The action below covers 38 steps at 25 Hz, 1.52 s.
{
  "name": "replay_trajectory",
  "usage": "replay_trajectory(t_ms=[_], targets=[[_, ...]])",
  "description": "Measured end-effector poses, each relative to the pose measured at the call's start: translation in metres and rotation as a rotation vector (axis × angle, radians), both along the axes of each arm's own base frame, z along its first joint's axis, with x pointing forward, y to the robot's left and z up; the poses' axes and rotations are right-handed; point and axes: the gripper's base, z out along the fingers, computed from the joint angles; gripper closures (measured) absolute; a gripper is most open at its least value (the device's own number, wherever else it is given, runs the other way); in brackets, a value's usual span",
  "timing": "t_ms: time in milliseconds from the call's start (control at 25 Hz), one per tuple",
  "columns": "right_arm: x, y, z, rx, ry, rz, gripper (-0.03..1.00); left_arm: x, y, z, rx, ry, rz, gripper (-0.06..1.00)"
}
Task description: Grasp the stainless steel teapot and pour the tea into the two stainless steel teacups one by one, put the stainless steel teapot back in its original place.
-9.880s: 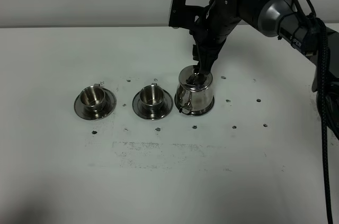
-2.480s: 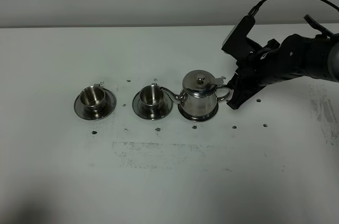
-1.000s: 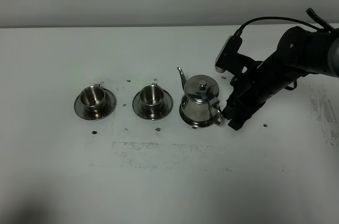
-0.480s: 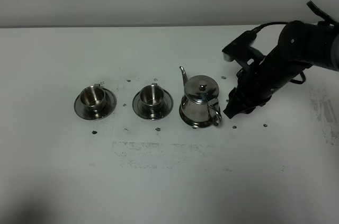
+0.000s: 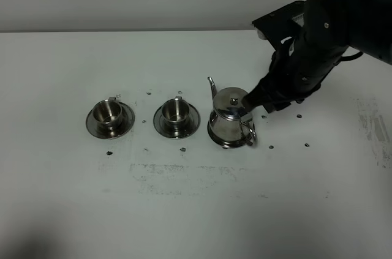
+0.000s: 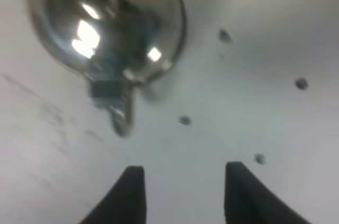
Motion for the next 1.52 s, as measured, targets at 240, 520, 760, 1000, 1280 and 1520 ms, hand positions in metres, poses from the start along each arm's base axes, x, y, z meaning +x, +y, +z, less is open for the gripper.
replay_trajectory(t_ms=[240, 520, 760, 1000, 1280, 1520], targets=[[0.02, 0.014, -0.009, -0.01, 0.081, -0.07, 0.62, 0.0, 0.0, 0.0, 0.004, 0.0, 0.002, 0.56], [0.02, 0.033, -0.019, -0.017, 0.123, -0.057, 0.57, 0.0, 0.0, 0.0, 0.004, 0.0, 0.002, 0.56], [0.014, 0.039, -0.019, -0.035, 0.148, -0.006, 0.56, 0.0, 0.0, 0.0, 0.004, 0.0, 0.003, 0.56], [0.01, 0.051, -0.018, -0.043, 0.114, 0.05, 0.47, 0.0, 0.0, 0.0, 0.005, 0.0, 0.003, 0.56], [0.013, 0.048, -0.021, -0.046, 0.102, 0.052, 0.42, 0.0, 0.0, 0.0, 0.005, 0.0, 0.003, 0.56], [0.016, 0.046, -0.028, -0.069, 0.112, 0.106, 0.42, 0.0, 0.0, 0.0, 0.005, 0.0, 0.003, 0.56]])
